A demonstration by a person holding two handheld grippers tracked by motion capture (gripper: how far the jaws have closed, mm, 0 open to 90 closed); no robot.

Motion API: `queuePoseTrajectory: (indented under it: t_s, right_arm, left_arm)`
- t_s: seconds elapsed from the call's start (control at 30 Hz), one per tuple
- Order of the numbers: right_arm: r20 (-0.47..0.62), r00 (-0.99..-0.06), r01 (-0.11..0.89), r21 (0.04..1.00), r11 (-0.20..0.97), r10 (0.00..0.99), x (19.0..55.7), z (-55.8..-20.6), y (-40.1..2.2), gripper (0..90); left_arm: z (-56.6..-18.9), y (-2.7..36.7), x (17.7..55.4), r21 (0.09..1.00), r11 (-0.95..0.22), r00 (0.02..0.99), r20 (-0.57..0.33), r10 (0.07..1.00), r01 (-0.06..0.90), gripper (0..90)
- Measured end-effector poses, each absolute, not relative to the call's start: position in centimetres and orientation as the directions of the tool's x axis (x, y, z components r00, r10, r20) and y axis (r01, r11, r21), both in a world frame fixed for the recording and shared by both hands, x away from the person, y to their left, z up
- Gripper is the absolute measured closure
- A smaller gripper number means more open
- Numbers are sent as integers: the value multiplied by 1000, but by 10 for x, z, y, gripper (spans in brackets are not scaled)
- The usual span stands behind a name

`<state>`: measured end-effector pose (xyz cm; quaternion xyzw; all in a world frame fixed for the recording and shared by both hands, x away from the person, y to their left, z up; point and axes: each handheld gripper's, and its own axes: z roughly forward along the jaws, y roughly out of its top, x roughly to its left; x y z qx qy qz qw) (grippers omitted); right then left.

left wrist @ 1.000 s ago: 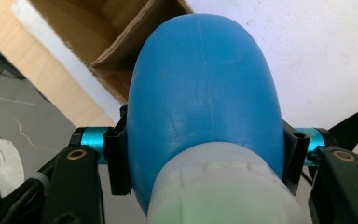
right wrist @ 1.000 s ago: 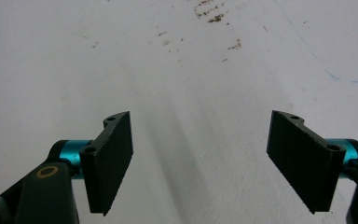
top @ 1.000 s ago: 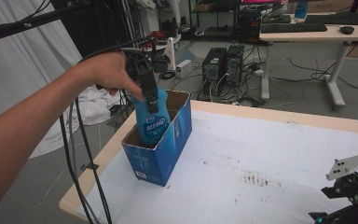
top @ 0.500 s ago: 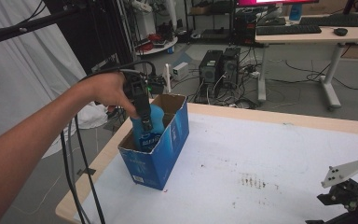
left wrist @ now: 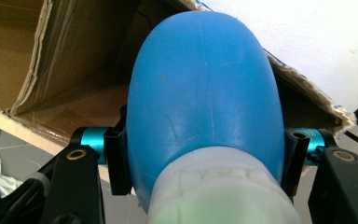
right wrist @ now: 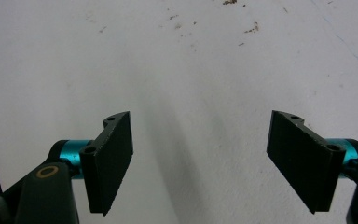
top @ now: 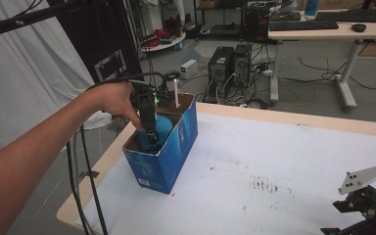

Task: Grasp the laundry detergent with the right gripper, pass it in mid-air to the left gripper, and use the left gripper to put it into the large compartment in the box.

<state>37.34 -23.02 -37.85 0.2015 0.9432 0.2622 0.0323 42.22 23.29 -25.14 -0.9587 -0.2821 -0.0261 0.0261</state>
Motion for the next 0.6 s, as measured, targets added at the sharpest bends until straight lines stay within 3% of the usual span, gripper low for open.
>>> queuePoseTrajectory:
  t_s: [0.6]
  right_arm:
    - [54, -916, 369, 500, 783, 397, 372, -382, -230, 221]
  left_arm:
    - [-275, 238, 424, -43, -862, 863, 50, 503, 505, 382]
